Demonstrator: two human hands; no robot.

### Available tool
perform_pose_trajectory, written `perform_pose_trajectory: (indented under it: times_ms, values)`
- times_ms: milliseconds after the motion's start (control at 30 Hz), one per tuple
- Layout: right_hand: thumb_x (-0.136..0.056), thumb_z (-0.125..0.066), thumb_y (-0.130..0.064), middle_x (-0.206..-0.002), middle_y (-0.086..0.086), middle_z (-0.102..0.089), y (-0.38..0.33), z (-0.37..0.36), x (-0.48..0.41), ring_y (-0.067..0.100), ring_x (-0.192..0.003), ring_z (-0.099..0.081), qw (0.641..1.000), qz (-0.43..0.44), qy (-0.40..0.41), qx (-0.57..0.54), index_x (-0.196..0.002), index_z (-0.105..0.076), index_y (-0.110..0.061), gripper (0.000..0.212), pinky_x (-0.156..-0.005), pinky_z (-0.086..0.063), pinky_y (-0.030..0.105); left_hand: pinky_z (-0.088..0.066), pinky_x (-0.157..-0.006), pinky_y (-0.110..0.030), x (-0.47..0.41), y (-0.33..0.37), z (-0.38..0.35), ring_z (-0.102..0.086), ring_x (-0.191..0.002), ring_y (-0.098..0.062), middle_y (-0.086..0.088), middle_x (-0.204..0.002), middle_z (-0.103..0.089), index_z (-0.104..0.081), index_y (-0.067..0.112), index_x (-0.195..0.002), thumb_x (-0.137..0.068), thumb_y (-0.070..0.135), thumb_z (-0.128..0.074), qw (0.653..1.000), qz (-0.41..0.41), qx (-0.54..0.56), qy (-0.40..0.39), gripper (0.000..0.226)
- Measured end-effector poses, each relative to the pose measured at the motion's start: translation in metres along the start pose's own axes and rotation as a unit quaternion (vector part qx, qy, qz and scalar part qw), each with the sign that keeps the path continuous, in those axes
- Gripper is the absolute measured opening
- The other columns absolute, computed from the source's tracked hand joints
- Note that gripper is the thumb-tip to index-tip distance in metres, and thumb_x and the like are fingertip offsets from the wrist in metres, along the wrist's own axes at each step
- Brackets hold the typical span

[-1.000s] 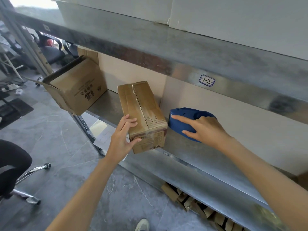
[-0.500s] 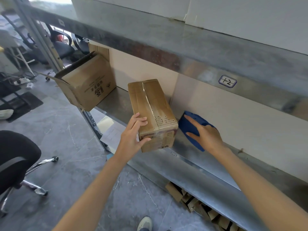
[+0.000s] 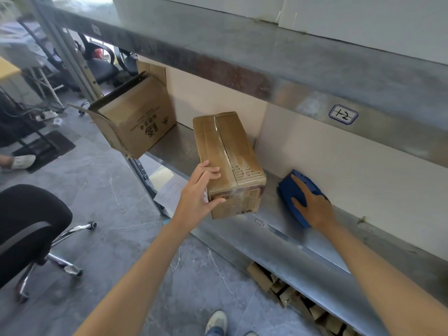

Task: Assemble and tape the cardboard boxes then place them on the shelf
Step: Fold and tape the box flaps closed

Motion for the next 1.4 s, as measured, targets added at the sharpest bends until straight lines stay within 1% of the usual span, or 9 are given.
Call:
perform_pose_trajectory:
  times_ms: [100,167,233,300,533,733,933,1100,1400]
  values:
    - [-0.095,-0.059,-0.022,-0.049,0.003,-0.048,0.004,-0.001,-0.002,0.015,-0.041,-0.042,0.998,-0.005,-0.047,-0.047,-0.152,-0.001,-0.050,0.086,-0.049,-0.047,0.041,-0.035,-0.113,-0.022,0.000,0.000,-0.001,-0.030,-0.145,-0.009,0.013,-0.138,-0.047,-0.055,0.015,-0.118,-0.072,0.023,-0.087,1.000,-0.001,0.001,0.001,0.057]
    - [-0.095,-0.060,-0.024,-0.082,0.014,-0.067,0.005,0.000,-0.001,0.024,-0.063,-0.061,0.994,-0.012,-0.069,-0.080,-0.144,0.006,-0.061,0.091,-0.065,-0.053,0.042,-0.033,-0.113,-0.018,0.000,-0.001,-0.002,-0.030,-0.145,-0.008,0.015,-0.138,-0.046,-0.054,0.017,-0.119,-0.072,0.024,-0.087,1.000,-0.002,0.001,0.005,0.058]
    - [-0.095,-0.061,-0.030,-0.127,0.018,-0.062,0.004,0.003,0.000,0.035,-0.098,-0.063,0.993,-0.020,-0.073,-0.094,-0.142,0.008,-0.062,0.089,-0.082,-0.052,0.039,-0.032,-0.112,-0.014,0.000,-0.002,-0.002,-0.030,-0.145,-0.007,0.016,-0.139,-0.046,-0.054,0.018,-0.119,-0.072,0.026,-0.086,1.000,0.002,0.000,0.006,0.057]
    - [-0.094,-0.061,-0.040,-0.144,0.010,-0.050,0.003,0.004,0.002,0.035,-0.113,-0.058,0.992,-0.032,-0.083,-0.093,-0.145,0.006,-0.060,0.087,-0.085,-0.046,0.032,-0.032,-0.111,-0.012,0.001,-0.002,-0.001,-0.029,-0.145,-0.006,0.017,-0.139,-0.045,-0.054,0.018,-0.119,-0.073,0.026,-0.086,1.000,0.006,0.003,0.006,0.057]
    - [-0.096,-0.051,-0.050,-0.076,-0.005,-0.059,-0.011,0.050,0.006,0.022,-0.074,-0.061,0.999,-0.008,-0.036,0.021,-0.150,-0.022,-0.040,0.062,-0.065,-0.050,0.035,-0.039,-0.113,-0.029,0.001,0.001,0.000,-0.031,-0.144,-0.008,0.009,-0.140,-0.048,-0.056,0.015,-0.119,-0.071,0.021,-0.088,1.000,0.013,0.003,0.004,0.058]
    - [-0.093,-0.061,-0.047,-0.131,-0.008,-0.055,-0.063,0.089,0.007,0.013,-0.121,-0.049,0.996,0.083,-0.007,-0.027,-0.141,-0.044,-0.034,0.053,-0.091,-0.043,0.033,-0.048,-0.105,-0.037,-0.004,0.007,0.006,-0.035,-0.141,-0.006,0.011,-0.136,-0.049,-0.056,0.015,-0.117,-0.072,0.034,-0.084,1.000,-0.010,0.003,-0.021,0.056]
    - [-0.081,-0.075,-0.047,-0.151,-0.016,-0.038,-0.147,0.097,0.015,0.002,-0.137,-0.030,0.970,0.227,-0.004,-0.083,-0.146,-0.040,-0.036,0.075,-0.108,-0.027,0.022,-0.041,-0.107,-0.027,-0.007,0.010,0.012,-0.037,-0.137,-0.003,0.011,-0.136,-0.054,-0.061,0.016,-0.115,-0.070,0.062,-0.074,0.998,-0.024,-0.044,-0.029,0.066]
    - [-0.077,-0.080,-0.041,-0.155,-0.010,-0.036,-0.174,0.076,0.012,0.007,-0.143,-0.025,0.963,0.252,-0.042,-0.081,-0.149,-0.038,-0.029,0.084,-0.112,-0.020,0.022,-0.039,-0.105,-0.030,-0.011,0.013,0.014,-0.041,-0.133,-0.004,0.013,-0.138,-0.055,-0.063,0.019,-0.112,-0.072,0.069,-0.067,0.998,-0.005,-0.064,-0.021,0.064]
    - [-0.084,-0.074,-0.023,-0.142,-0.005,-0.053,-0.164,0.064,0.000,0.010,-0.132,-0.041,0.965,0.243,-0.006,-0.102,-0.137,-0.056,-0.021,0.056,-0.107,-0.030,0.021,-0.051,-0.100,-0.046,-0.015,0.010,0.012,-0.053,-0.131,-0.021,0.005,-0.131,-0.065,-0.068,0.014,-0.109,-0.078,0.056,-0.066,0.995,-0.038,-0.095,-0.011,0.052]
Point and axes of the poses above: each hand's wrist, its own x-axis away from the middle knuckle, its own z-axis out of the back of the hand, y = z × x, the point moved 8 cm from there along -x, towards the middle knuckle
